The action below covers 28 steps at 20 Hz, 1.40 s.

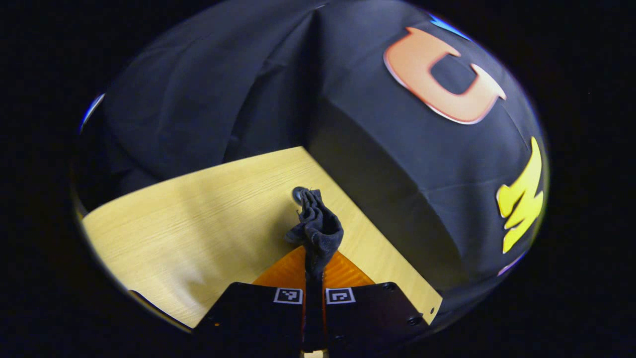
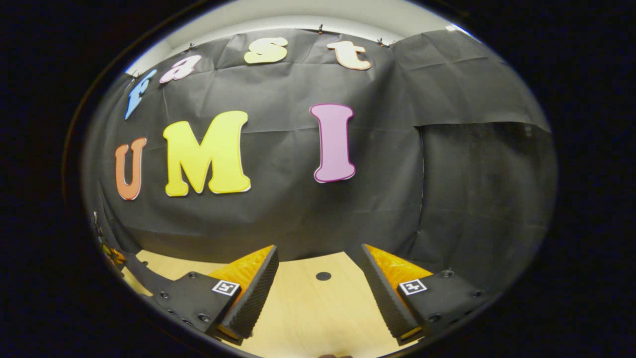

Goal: Grasp the waist and the cuffs of the jeans and fold them to make the two legs overlap; first hold the waist and fold one-third of the jeans toward the cuffs, then hold the cuffs and fold the remaining one-third in the same direction to finish folding.

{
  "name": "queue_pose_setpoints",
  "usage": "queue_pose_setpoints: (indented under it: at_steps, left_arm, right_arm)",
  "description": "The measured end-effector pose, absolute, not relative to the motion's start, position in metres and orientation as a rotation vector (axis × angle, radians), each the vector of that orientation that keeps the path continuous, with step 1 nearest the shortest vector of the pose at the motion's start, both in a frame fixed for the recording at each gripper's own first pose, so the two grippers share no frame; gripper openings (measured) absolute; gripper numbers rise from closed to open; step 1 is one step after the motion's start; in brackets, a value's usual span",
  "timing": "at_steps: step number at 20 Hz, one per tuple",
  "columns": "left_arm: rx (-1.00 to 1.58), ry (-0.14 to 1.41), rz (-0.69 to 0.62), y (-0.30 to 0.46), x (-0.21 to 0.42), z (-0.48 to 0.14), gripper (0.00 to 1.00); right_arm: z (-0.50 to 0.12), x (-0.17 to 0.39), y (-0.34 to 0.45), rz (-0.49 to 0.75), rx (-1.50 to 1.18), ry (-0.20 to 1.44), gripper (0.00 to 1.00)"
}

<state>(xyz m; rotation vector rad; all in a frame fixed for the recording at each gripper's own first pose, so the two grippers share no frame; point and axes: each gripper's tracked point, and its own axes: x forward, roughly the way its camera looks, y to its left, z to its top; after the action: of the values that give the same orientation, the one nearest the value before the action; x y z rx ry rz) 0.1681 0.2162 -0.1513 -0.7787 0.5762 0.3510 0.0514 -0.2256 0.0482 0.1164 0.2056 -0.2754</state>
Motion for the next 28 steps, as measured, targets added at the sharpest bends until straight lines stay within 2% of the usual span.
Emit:
queue_pose_setpoints:
  at_steps: [9, 13, 22, 28]
  left_arm:
    - [-0.412, 0.420, 0.110, 0.106, 0.192, -0.053, 0.03]
    - [-0.306, 0.396, 0.014, 0.056, 0.200, -0.036, 0.03]
    - [-0.097, 0.425, -0.223, -0.087, 0.194, -0.049, 0.03]
    - [0.042, 0.485, -0.327, -0.143, 0.181, -0.084, 0.03]
  right_arm:
    - [0.058, 0.028, -0.251, -0.311, 0.127, 0.187, 1.00]
    - [0.060, 0.019, -0.259, -0.322, 0.118, 0.185, 0.99]
    - [0.049, -0.011, -0.293, -0.398, 0.145, 0.191, 1.00]
    - [0.039, -0.034, -0.318, -0.460, 0.162, 0.202, 1.00]
